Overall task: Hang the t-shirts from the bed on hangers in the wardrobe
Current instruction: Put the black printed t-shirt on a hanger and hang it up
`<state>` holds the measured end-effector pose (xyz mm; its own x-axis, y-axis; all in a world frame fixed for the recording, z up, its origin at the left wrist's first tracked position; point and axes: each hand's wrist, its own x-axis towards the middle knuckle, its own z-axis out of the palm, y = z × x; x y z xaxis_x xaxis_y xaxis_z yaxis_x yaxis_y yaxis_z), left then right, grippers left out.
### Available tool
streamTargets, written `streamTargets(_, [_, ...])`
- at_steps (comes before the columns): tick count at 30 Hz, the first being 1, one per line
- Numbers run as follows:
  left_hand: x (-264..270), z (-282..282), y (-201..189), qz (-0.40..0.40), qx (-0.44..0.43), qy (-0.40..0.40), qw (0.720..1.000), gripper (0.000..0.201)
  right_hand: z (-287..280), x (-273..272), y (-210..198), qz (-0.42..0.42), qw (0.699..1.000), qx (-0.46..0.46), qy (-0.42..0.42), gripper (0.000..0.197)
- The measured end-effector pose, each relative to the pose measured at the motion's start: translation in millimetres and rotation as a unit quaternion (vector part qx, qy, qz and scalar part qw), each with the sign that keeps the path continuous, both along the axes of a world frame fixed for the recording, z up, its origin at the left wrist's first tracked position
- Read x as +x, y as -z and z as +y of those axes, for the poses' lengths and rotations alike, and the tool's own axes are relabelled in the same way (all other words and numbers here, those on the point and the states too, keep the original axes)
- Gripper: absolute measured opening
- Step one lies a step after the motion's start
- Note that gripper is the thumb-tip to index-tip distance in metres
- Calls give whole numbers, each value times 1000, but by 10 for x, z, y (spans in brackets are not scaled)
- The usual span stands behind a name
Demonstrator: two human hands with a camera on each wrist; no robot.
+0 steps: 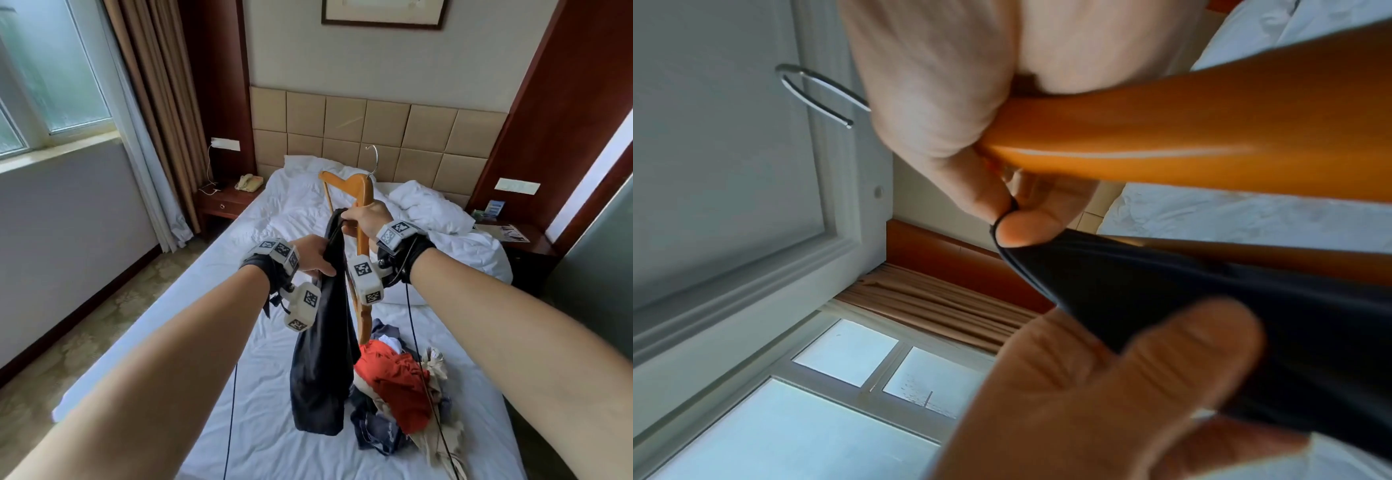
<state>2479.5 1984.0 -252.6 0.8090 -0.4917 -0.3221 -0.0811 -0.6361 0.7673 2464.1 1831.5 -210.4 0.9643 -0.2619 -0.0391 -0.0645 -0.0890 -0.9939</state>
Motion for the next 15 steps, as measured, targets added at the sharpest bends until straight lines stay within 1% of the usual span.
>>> streamTargets(2, [-19, -95, -36, -3, -15, -12, 1000, 24, -38, -18, -10, -7, 1000, -15, -7, 25])
streamTargets(3, [-30, -144, -67, 0, -29, -30, 999, 22, -60, -22, -8, -11, 1000, -19, -8, 25])
streamTargets(5, [-19, -232, -116, -2, -64, -78, 995, 20, -102, -42, 13, -18, 999, -23, -15, 22])
streamTargets(7, [39, -276, -130, -24, -98, -133, 986, 16, -140, -78, 40, -10, 999, -44, -26, 13])
streamTargets(8, [65, -287, -142, -16, -126, -159, 979, 10, -162, -108, 52, -4, 998, -59, -32, 14])
streamTargets(9, [100, -295, -154, 8, -153, -178, 972, 7, -187, -130, 72, 0, 997, -70, -41, 18])
streamTargets(10, [147, -305, -171, 30, -174, -192, 965, 11, -207, -156, 91, 4, 995, -85, -49, 22])
streamTargets(11, [176, -315, -193, 40, -176, -198, 963, 18, -232, -170, 120, 10, 993, -105, -56, 21])
streamTargets(12, [184, -324, -230, 41, -170, -205, 963, 23, -238, -176, 147, 24, 990, -126, -65, 15])
streamTargets(13, [202, -337, -261, 44, -167, -214, 961, 25, -237, -183, 166, 34, 986, -144, -73, 15])
streamTargets(14, [205, -353, -295, 53, -172, -219, 959, 25, -231, -175, 194, 45, 984, -158, -73, 25])
streamTargets(15, [197, -365, -335, 69, -182, -217, 957, 22, -212, -169, 208, 55, 982, -166, -67, 31])
